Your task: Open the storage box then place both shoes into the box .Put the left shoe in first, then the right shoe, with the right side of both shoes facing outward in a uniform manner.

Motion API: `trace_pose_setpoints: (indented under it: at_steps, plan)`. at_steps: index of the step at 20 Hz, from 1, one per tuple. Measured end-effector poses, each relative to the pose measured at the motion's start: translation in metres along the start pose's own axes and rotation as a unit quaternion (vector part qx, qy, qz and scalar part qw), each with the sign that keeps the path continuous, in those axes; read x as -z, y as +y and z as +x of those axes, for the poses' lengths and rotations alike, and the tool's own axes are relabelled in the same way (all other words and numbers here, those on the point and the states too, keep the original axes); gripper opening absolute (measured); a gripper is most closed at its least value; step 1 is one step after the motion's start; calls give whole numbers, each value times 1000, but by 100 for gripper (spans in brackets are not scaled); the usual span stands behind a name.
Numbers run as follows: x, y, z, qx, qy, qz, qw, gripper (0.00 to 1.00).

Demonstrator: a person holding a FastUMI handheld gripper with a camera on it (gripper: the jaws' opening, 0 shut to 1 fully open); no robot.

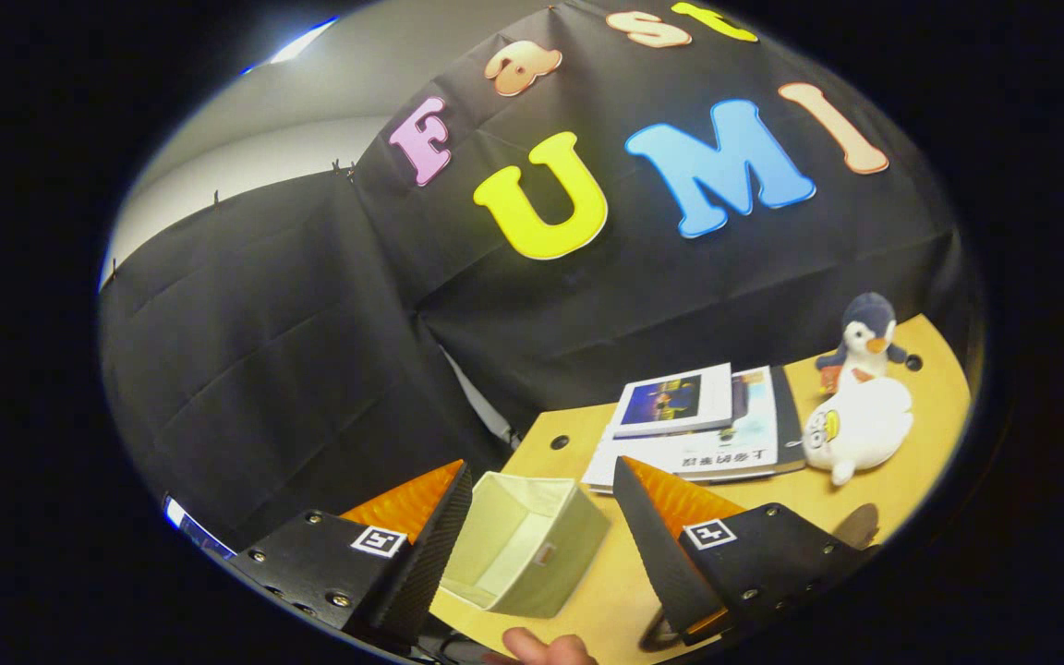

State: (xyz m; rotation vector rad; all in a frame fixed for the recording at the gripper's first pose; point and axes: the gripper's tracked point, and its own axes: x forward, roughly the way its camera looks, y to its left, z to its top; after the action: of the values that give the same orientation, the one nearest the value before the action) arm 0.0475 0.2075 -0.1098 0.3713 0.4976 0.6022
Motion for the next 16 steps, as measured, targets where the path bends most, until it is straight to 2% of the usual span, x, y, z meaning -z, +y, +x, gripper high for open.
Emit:
trace_pose_setpoints:
  at_steps: [4, 8, 10, 16]
  plan:
    - [-12, -31, -26, 44, -37, -26, 998, 93]
    - [-2, -58, -44, 86, -40, -44, 995, 93]
    - [12, -75, -49, 111, -30, -52, 992, 93]
    - [68, -108, -47, 140, 10, -52, 989, 94]
